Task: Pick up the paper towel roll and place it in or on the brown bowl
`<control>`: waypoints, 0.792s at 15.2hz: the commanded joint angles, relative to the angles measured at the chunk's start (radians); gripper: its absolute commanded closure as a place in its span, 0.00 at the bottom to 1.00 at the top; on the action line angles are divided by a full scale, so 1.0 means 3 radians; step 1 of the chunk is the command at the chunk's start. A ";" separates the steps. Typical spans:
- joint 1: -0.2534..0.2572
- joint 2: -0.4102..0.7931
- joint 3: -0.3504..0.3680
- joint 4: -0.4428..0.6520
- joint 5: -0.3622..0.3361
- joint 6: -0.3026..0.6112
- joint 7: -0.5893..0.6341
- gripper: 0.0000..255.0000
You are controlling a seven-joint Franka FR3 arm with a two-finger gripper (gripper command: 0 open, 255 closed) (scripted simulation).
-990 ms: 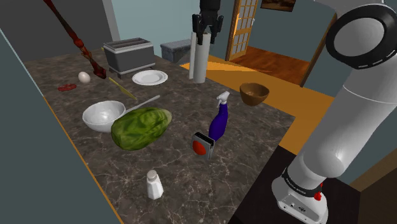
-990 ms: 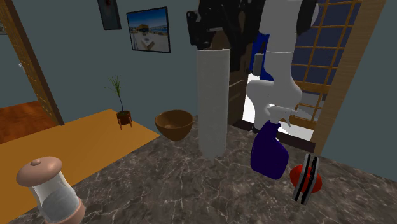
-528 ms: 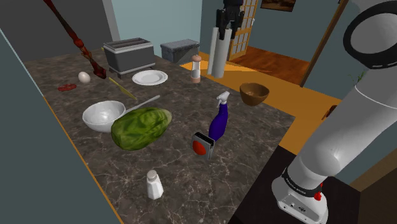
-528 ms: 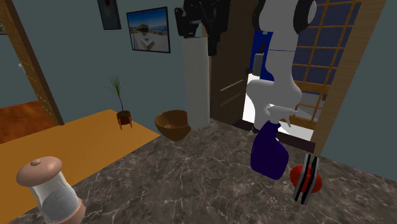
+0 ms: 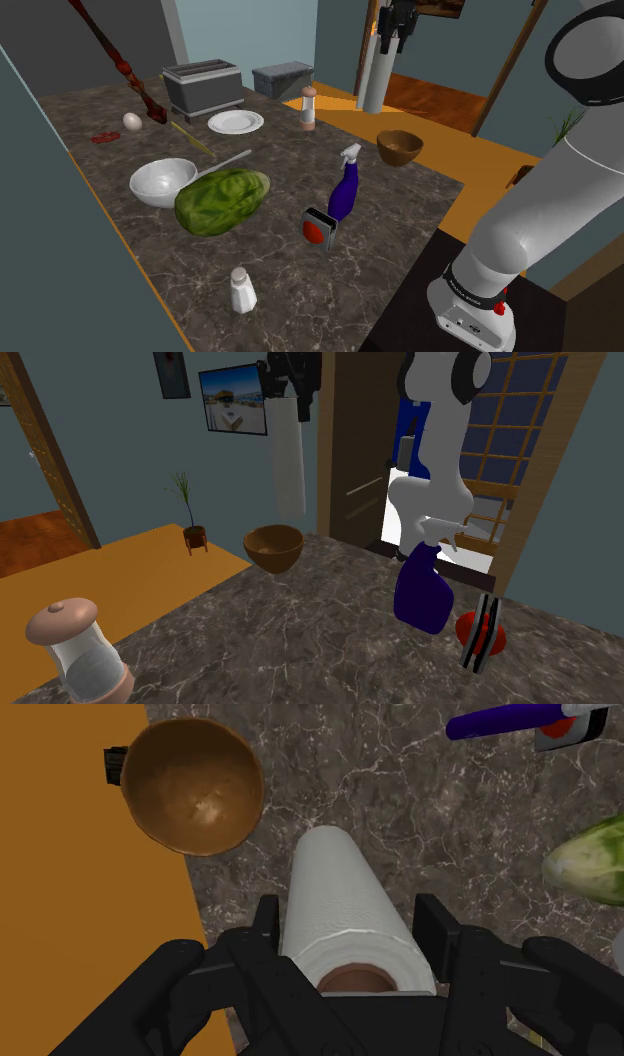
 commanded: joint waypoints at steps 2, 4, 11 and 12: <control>-0.0108 0.0019 -0.0142 0.0109 -0.0022 -0.0098 -0.0258 1.00; -0.0183 0.0045 -0.0241 0.0187 -0.0036 -0.0157 -0.0435 1.00; -0.0432 0.0201 -0.0555 0.0466 -0.0047 -0.0298 -0.1003 1.00; -0.0427 0.0160 -0.0548 0.0367 -0.0060 -0.0237 -0.0995 1.00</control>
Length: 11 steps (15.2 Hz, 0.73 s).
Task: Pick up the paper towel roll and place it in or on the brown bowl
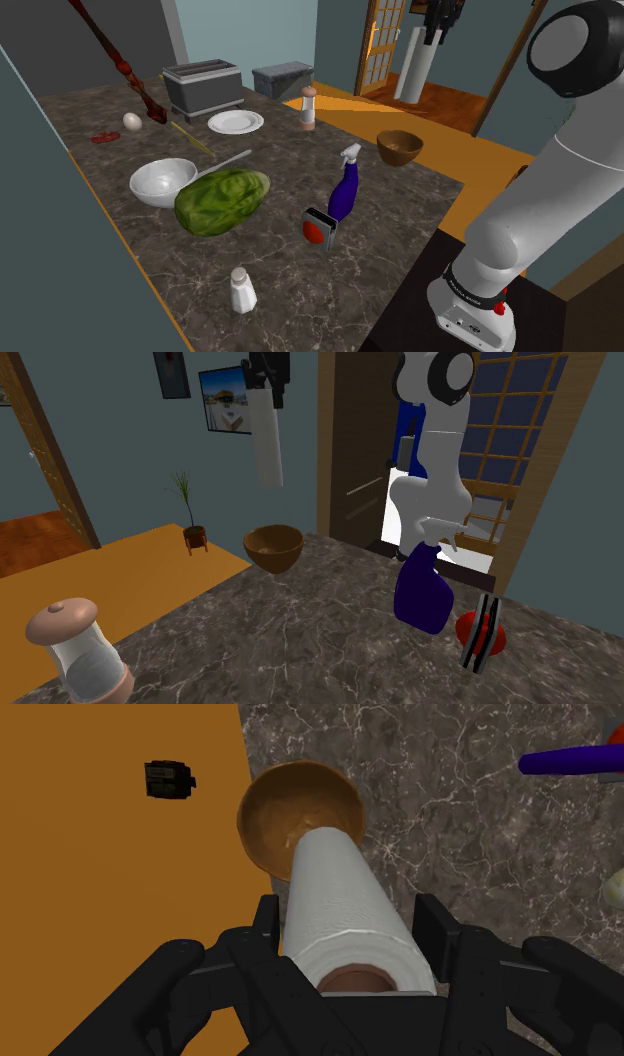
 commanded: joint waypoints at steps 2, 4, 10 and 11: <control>0.0002 -0.0113 0.0006 -0.0271 -0.0036 0.0164 -0.0007 1.00; 0.0007 -0.0180 0.0017 -0.0447 -0.0055 0.0276 0.0006 1.00; 0.0015 -0.0347 0.0042 -0.0920 -0.0099 0.0590 0.0037 1.00; 0.0015 -0.0370 0.0045 -0.0993 -0.0105 0.0640 0.0041 1.00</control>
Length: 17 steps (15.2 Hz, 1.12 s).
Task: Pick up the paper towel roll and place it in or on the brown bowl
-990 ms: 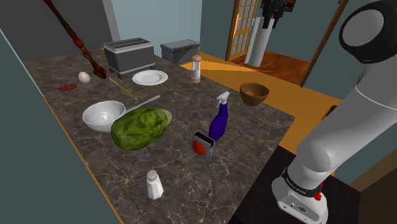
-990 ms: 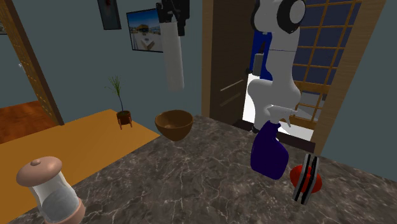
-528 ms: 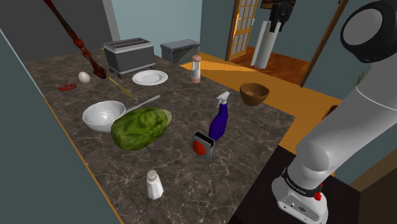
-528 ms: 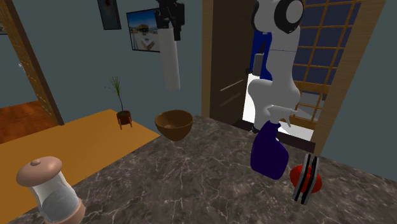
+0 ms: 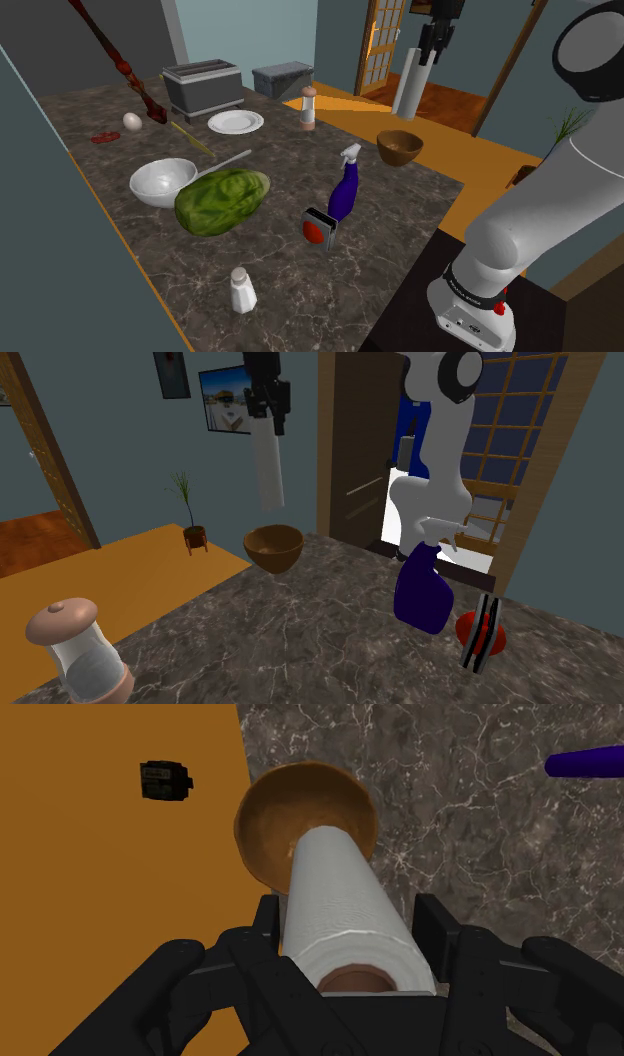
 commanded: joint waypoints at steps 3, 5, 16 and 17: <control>0.0002 -0.0107 0.0014 -0.0321 -0.0027 0.0219 0.0020 1.00; 0.0001 -0.0144 0.0018 -0.0452 -0.0036 0.0316 0.0026 1.00; -0.0008 -0.0279 0.0024 -0.1064 -0.0071 0.0798 0.0045 1.00; -0.0008 -0.0278 0.0024 -0.1064 -0.0071 0.0797 0.0045 1.00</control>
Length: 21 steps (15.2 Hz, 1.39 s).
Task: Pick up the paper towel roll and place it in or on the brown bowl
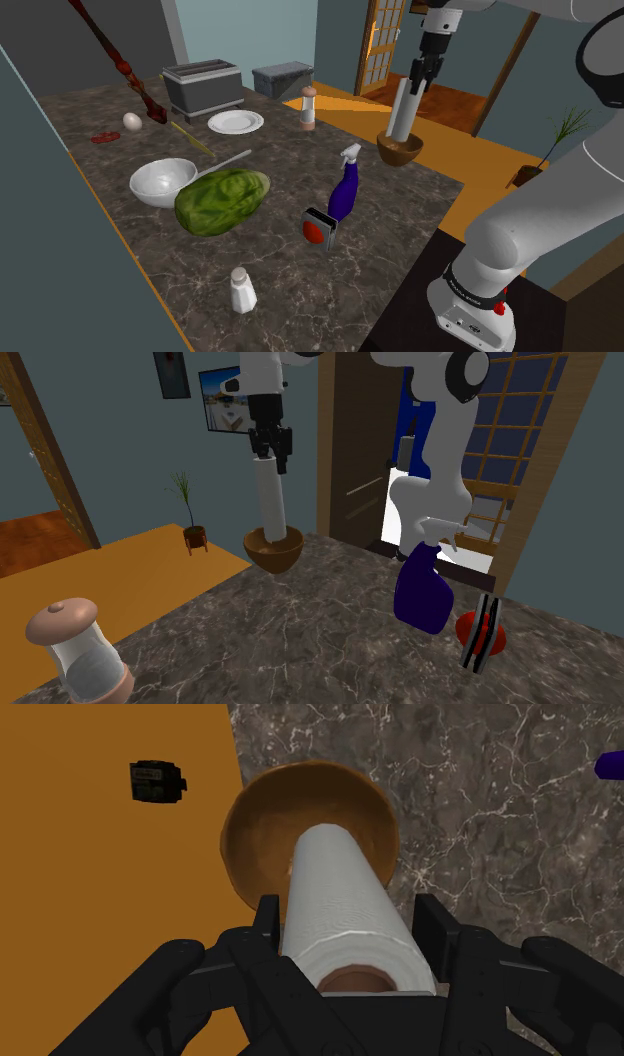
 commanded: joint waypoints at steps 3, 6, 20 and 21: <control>0.0001 -0.0003 0.0001 -0.0018 0.0000 0.0016 0.0003 1.00; 0.0001 -0.0003 0.0001 -0.0017 0.0000 0.0016 0.0003 1.00; 0.0005 0.0143 -0.0014 0.0563 0.0036 -0.0423 -0.0030 0.00; 0.0005 0.0143 -0.0014 0.0563 0.0036 -0.0423 -0.0030 0.00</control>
